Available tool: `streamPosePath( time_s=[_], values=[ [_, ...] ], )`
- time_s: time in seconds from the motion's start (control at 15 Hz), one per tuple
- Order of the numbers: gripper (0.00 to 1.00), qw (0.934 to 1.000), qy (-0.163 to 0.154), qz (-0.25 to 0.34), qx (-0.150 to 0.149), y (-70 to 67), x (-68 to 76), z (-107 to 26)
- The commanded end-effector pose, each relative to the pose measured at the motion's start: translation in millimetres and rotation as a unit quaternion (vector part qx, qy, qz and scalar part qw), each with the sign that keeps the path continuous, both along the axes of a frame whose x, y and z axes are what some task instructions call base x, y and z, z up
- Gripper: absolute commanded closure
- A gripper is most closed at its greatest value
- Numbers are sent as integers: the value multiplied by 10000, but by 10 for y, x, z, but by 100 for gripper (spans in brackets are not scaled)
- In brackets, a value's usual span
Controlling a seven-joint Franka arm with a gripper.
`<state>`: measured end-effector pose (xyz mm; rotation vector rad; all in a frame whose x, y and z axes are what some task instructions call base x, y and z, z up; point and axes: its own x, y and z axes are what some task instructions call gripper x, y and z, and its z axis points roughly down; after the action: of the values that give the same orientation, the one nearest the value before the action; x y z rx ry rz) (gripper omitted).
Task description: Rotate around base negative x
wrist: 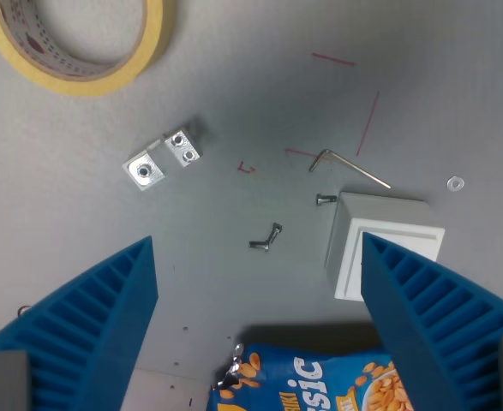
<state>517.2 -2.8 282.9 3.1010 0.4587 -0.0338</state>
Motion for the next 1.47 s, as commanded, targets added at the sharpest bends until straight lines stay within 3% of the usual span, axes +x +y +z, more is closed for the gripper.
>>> streamPosePath(
  time_s=[0.07,0.73,1.47],
  values=[
    [0,9984,-26,-21,-564,10,2,24],
    [0,9924,-21,-23,-1228,10,2,24],
    [0,9808,-10,-22,-1952,10,2,24]
  ],
)
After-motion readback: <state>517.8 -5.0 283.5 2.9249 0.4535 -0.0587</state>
